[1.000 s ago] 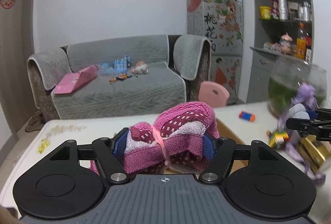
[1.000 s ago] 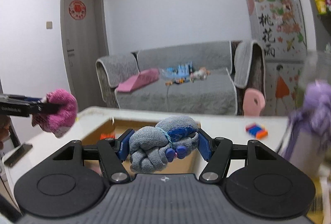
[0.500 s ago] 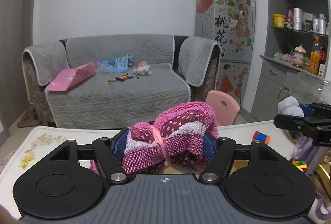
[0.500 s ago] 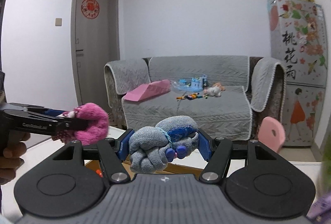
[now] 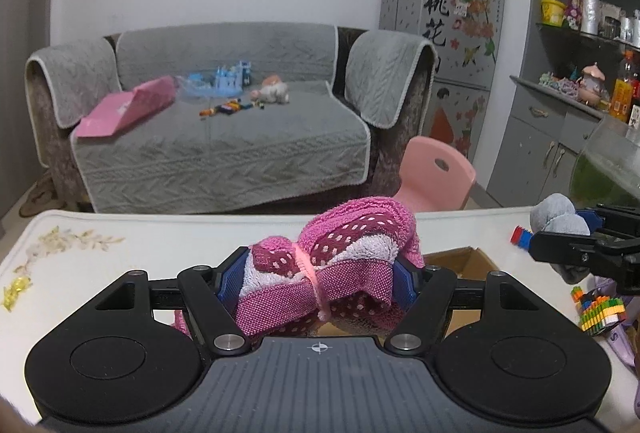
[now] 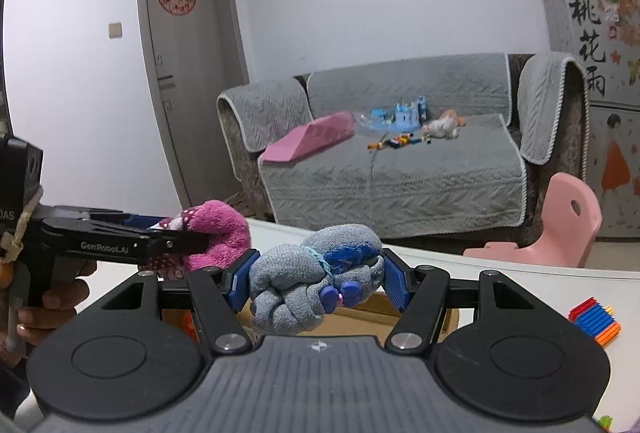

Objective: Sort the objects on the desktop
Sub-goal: 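Lift and carry both held bundles over the cardboard box, then open both grippers to drop the towel and sock bundles into the box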

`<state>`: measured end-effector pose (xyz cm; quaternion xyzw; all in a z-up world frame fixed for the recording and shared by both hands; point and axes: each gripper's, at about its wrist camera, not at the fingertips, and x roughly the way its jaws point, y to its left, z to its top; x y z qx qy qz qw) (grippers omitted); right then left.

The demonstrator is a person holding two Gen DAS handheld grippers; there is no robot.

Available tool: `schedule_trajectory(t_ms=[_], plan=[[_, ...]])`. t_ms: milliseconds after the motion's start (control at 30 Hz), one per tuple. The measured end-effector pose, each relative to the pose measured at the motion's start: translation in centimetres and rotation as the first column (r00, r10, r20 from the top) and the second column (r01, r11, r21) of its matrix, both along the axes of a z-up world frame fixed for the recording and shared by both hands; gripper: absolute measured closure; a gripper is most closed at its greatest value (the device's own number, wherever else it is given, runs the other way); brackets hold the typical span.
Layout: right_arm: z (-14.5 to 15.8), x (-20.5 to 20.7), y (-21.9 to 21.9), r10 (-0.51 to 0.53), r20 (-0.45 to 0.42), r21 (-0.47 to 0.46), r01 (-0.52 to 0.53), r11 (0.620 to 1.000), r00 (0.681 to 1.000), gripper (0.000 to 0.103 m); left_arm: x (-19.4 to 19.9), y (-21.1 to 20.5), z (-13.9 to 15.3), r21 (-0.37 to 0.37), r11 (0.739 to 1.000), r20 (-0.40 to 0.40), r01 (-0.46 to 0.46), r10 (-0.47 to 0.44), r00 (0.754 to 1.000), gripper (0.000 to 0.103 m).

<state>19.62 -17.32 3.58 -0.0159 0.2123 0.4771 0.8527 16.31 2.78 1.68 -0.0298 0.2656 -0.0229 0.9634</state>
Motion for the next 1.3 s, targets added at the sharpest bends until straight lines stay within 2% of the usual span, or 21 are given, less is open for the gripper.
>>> schedule_trajectory(t_ms=[167,567,933,1000,1133,1200,1267,1300], plan=[[-0.5,0.2,1.0,0.000,-0.031,-0.024,0.000,1.000,1.000,0.042,1.2,-0.1,-1.0,-0.002,1.000,-0.035,-0.002,0.002,0.999,0.028],[-1.8,0.2,2.2,-0.006,-0.041,-0.104,0.002,0.995,0.999,0.042,3.2,-0.1,-3.7,0.020,0.999,-0.113,-0.032,0.034,0.993,0.028],[-3.5,0.4,3.9,-0.035,-0.054,-0.230,0.021,0.973,0.998,0.042,4.1,-1.1,-4.9,0.089,0.993,-0.138,-0.084,0.096,0.986,0.025],[-3.6,0.2,4.0,-0.035,-0.046,-0.239,0.023,0.971,0.998,0.043,4.4,-1.2,-5.3,0.095,0.992,-0.151,-0.087,0.101,0.983,0.023],[-3.6,-0.1,4.2,-0.035,-0.019,-0.253,0.029,0.967,0.999,0.035,4.9,-1.7,-6.3,0.135,0.985,-0.168,-0.106,0.128,0.977,0.020],[-3.6,-0.3,4.2,-0.032,-0.014,-0.257,0.027,0.966,0.999,0.035,4.7,-1.8,-6.2,0.154,0.983,-0.163,-0.103,0.128,0.978,0.019],[-3.5,-0.3,4.2,-0.029,-0.017,-0.255,0.024,0.967,0.999,0.033,4.3,-2.0,-6.0,0.179,0.979,-0.152,-0.096,0.124,0.981,0.014],[-3.4,-0.4,4.1,-0.029,-0.017,-0.253,0.023,0.967,0.999,0.031,4.2,-2.1,-5.9,0.196,0.976,-0.146,-0.099,0.129,0.981,0.009]])
